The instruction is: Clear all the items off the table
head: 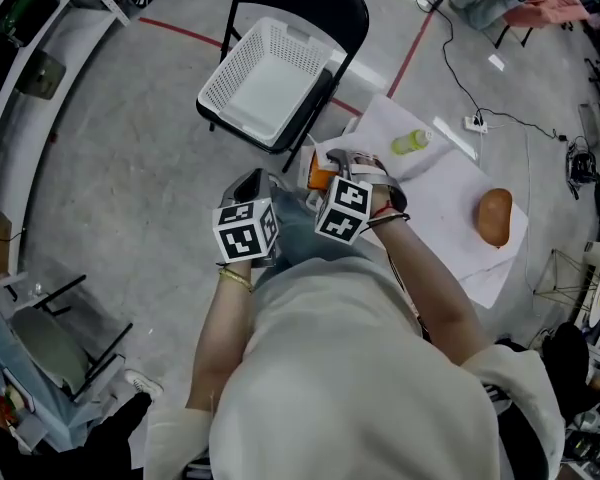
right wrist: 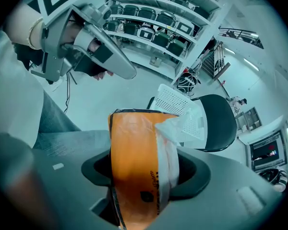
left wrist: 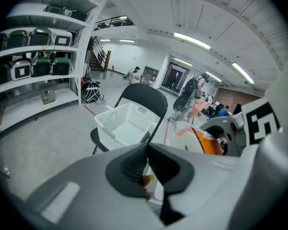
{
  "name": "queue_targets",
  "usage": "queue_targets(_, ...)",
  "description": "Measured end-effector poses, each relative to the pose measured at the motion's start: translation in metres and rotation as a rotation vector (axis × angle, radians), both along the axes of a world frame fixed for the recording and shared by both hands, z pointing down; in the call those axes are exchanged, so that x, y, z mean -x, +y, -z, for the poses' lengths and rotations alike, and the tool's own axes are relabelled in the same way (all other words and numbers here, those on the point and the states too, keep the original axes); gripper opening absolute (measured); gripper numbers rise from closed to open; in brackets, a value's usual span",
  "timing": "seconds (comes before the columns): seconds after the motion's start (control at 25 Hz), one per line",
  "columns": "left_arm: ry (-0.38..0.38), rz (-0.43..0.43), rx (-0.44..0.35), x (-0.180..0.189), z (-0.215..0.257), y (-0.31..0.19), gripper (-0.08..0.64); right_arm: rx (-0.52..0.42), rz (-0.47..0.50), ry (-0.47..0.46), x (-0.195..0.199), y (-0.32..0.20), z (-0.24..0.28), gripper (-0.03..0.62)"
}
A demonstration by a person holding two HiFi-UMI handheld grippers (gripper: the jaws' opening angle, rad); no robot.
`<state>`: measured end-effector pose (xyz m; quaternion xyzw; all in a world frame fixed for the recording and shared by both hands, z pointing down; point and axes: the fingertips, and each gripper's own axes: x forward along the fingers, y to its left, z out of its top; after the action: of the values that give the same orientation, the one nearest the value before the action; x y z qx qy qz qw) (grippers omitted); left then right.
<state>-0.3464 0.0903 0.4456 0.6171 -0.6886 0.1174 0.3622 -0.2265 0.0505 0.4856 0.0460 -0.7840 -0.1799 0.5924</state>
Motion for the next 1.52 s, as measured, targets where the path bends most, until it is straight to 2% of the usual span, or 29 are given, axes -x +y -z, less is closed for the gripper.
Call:
queue_targets(0.36, -0.003, 0.003, 0.017, 0.046, -0.012, -0.029, 0.009, 0.022, 0.027, -0.008, 0.057, -0.031, -0.007, 0.298)
queue_targets(1.0, 0.001, -0.013, 0.064, 0.134, -0.024, -0.097, 0.009, 0.101, 0.014, 0.013, 0.156, -0.090, -0.027, 0.299)
queue_targets(1.52, 0.015, -0.016, 0.126, 0.177, -0.053, -0.125, 0.009, 0.180, -0.036, 0.030, 0.207, -0.111, -0.063, 0.300)
